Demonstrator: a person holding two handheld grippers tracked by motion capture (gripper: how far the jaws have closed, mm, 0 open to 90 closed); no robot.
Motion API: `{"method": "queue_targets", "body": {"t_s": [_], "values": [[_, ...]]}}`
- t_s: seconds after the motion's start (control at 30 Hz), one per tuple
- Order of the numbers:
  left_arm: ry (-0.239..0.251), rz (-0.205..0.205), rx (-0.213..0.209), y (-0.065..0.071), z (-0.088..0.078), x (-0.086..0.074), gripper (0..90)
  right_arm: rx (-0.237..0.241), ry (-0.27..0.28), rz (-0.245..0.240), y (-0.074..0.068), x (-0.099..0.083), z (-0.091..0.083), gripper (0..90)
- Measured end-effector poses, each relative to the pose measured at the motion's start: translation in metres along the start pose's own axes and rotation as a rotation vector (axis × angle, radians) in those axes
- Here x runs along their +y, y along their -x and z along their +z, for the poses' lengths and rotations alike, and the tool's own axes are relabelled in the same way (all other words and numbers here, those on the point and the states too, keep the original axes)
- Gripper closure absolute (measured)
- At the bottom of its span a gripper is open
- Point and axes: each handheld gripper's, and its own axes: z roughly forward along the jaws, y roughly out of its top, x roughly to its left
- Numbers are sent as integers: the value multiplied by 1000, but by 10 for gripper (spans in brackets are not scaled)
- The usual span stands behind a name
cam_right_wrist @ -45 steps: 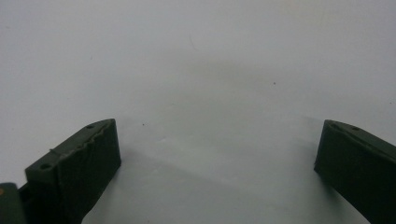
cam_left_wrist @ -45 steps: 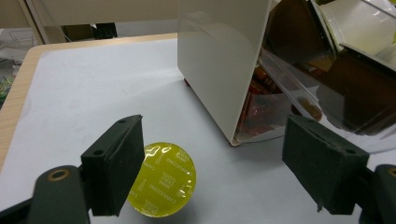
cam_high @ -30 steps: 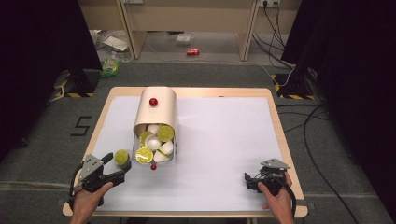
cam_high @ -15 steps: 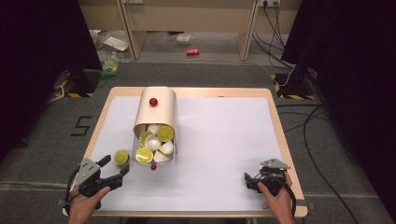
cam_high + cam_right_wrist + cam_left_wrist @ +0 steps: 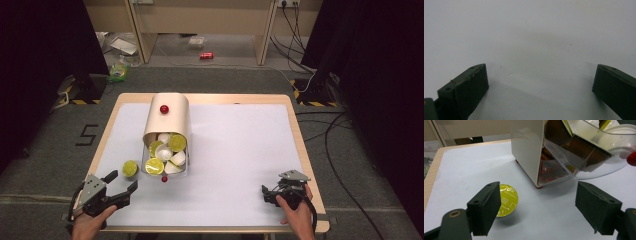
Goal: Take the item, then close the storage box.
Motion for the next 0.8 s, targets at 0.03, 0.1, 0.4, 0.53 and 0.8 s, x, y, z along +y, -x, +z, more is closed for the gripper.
{"method": "queue_targets", "body": {"t_s": [0.03,0.1,0.4,0.53,0.8], "values": [[1,-2,-3,1,0,0,199,0,-1,5,0,0,0,5],[2,0,-6,3,0,0,199,0,-1,4,0,0,0,5],[-9,29,-23,10,-2,1,192,-1,-2,4,0,0,0,5],[-5,35,-28,14,-3,2,189,-4,-2,2,-1,0,0,7],[-8,57,-45,21,1,5,184,-5,-2,-1,-1,0,0,8]]}}
